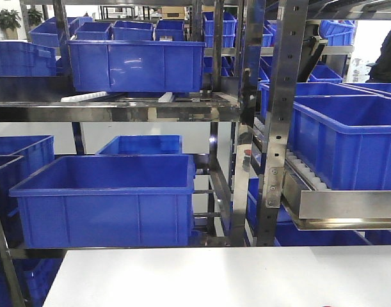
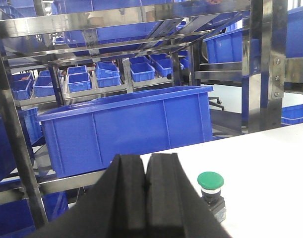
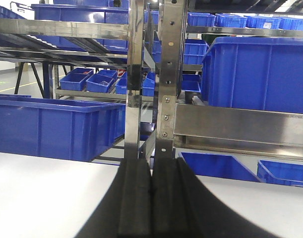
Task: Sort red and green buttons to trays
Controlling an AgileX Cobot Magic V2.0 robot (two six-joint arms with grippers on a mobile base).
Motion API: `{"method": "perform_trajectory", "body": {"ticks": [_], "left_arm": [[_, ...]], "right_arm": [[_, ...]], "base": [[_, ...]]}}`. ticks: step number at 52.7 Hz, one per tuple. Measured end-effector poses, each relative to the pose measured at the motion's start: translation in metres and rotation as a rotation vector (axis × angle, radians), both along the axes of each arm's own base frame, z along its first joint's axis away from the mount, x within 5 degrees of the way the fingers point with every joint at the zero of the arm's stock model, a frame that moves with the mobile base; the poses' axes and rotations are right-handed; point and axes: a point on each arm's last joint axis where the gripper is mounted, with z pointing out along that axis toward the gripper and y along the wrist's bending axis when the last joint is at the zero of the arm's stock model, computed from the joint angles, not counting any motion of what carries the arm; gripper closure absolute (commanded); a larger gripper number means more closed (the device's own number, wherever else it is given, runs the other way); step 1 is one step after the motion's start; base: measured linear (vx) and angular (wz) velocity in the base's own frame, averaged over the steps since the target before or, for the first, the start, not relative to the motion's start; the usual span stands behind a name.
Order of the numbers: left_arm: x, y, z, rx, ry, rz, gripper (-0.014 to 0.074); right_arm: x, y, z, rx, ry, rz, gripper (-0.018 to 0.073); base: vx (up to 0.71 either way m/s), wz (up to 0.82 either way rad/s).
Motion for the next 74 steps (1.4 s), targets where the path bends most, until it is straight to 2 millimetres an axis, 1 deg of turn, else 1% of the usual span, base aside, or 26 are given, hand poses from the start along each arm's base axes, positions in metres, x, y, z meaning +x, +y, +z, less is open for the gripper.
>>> {"method": "perform_trajectory", "body": {"ticks": [35,40,44,48,52,54,57,59,60,62,65,67,69,71,72,73,74], "left_arm": [[0.0,0.0,0.0,0.0,0.0,0.0,0.0596],[0.0,0.0,0.001,-0.001,-0.006,0.001,0.0596],[0.0,0.001,0.005,-0.01,-0.051,0.008,0.0596],[-0.001,0.002,0.013,-0.032,-0.146,0.024,0.0596],[-0.002,0.004,0.023,-0.085,-0.236,0.036,0.0596],[-0.004,0.005,0.029,-0.112,-0.26,0.037,0.0596],[-0.007,0.006,0.044,-0.14,-0.295,0.034,0.0596],[-0.01,0.006,0.06,-0.149,-0.324,0.03,0.0596],[-0.012,0.006,0.066,-0.15,-0.334,0.029,0.0596],[-0.013,0.006,0.085,-0.144,-0.352,0.026,0.0596],[-0.012,0.006,0.109,-0.119,-0.36,0.027,0.0596],[-0.007,0.004,0.129,-0.101,-0.352,0.027,0.0596],[-0.001,0.003,0.144,-0.086,-0.339,0.026,0.0596],[0.008,0.001,0.158,-0.073,-0.321,0.026,0.0596],[0.015,0.0,0.162,-0.064,-0.296,0.025,0.0596],[0.018,-0.001,0.17,-0.063,-0.298,0.024,0.0596],[0.026,-0.003,0.173,-0.056,-0.273,0.024,0.0596]], "right_arm": [[0.0,0.0,0.0,0.0,0.0,0.0,0.0573],[0.0,0.0,0.002,0.004,-0.027,0.0,0.0573],[-0.001,0.0,0.008,0.013,-0.088,-0.002,0.0573],[-0.002,-0.001,0.013,0.021,-0.147,-0.003,0.0573],[-0.003,-0.001,0.021,0.024,-0.165,-0.003,0.0573],[-0.005,-0.001,0.03,0.026,-0.178,-0.002,0.0573],[-0.011,-0.002,0.052,0.024,-0.217,-0.003,0.0573],[-0.016,-0.002,0.073,0.021,-0.255,-0.004,0.0573],[-0.018,-0.003,0.081,0.015,-0.268,-0.006,0.0573],[-0.022,-0.003,0.104,0.002,-0.299,-0.01,0.0573],[-0.023,-0.003,0.131,-0.026,-0.323,-0.018,0.0573],[-0.02,-0.003,0.153,-0.051,-0.335,-0.024,0.0573],[-0.015,-0.002,0.169,-0.066,-0.34,-0.029,0.0573],[-0.008,-0.001,0.183,-0.076,-0.336,-0.03,0.0573],[-0.003,0.0,0.191,-0.081,-0.331,-0.031,0.0573],[0.0,0.0,0.195,-0.085,-0.325,-0.031,0.0573],[0.006,0.001,0.201,-0.089,-0.317,-0.032,0.0573]], "base": [[0.0,0.0],[0.0,0.0],[0.0,0.0],[0.0,0.0],[0.0,0.0],[0.0,0.0],[0.0,0.0],[0.0,0.0],[0.0,0.0],[0.0,0.0],[0.0,0.0],[0.0,0.0],[0.0,0.0],[0.0,0.0],[0.0,0.0],[0.0,0.0],[0.0,0.0]]}}
